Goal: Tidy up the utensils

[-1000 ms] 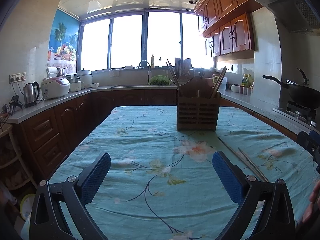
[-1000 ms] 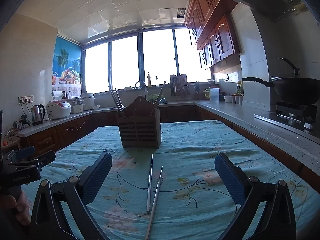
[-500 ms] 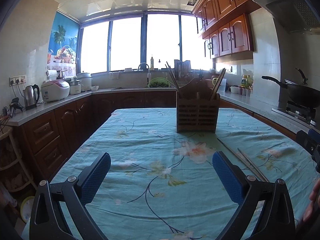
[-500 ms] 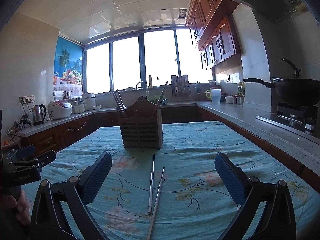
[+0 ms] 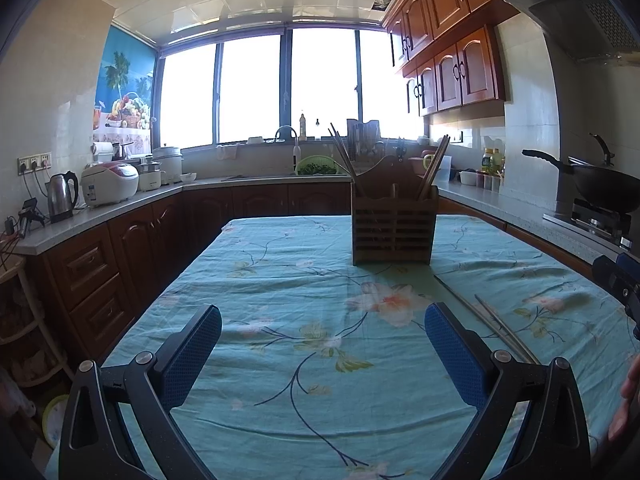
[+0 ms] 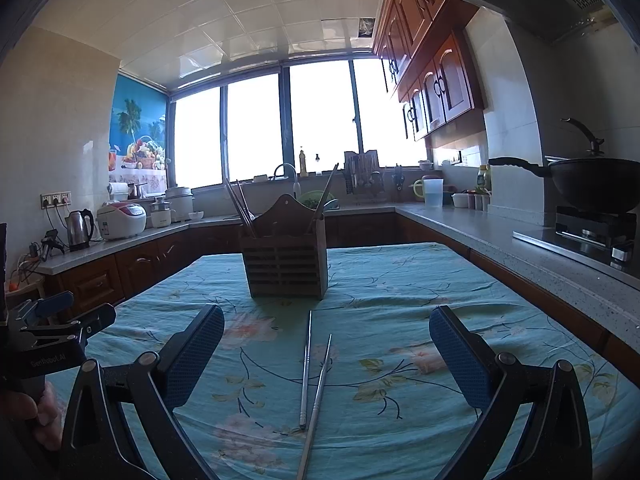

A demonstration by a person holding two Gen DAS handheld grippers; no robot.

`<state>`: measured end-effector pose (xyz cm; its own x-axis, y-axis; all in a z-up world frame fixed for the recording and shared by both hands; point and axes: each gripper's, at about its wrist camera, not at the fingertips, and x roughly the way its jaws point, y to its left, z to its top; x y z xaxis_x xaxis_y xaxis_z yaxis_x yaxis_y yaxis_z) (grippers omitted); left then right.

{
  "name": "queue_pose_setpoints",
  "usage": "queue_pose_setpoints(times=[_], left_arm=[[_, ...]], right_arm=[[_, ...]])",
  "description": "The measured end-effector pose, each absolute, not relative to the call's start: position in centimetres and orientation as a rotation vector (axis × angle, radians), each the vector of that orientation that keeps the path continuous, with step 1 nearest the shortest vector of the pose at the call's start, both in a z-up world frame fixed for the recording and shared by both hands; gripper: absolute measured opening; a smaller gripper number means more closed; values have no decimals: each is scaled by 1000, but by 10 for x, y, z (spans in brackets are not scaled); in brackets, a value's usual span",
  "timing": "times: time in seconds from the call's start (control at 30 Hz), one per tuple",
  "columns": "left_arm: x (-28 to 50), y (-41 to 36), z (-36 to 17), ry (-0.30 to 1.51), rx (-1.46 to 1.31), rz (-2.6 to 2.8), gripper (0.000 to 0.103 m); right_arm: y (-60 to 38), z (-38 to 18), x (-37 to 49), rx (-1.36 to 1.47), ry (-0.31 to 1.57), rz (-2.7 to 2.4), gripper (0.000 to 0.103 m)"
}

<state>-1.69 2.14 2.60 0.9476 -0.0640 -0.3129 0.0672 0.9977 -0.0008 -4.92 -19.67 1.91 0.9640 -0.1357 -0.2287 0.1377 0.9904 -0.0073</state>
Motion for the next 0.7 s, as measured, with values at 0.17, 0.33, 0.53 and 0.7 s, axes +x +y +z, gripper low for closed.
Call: queue_pose_setpoints(times=[0.17, 0.33, 0.53, 0.7], left_arm=[[-16, 20, 26, 323, 8, -67, 102], [-17, 20, 27, 324, 8, -68, 102], [-17, 16, 26, 329, 11, -70, 102], [-17, 16, 27, 331, 9, -70, 102]], right_arm=[[-196, 20, -49, 12, 230, -137, 103], [-196, 21, -49, 13, 228, -136, 103], [-195, 22, -50, 15, 228, -134, 103], [-194, 22, -49, 19, 226, -130, 103]])
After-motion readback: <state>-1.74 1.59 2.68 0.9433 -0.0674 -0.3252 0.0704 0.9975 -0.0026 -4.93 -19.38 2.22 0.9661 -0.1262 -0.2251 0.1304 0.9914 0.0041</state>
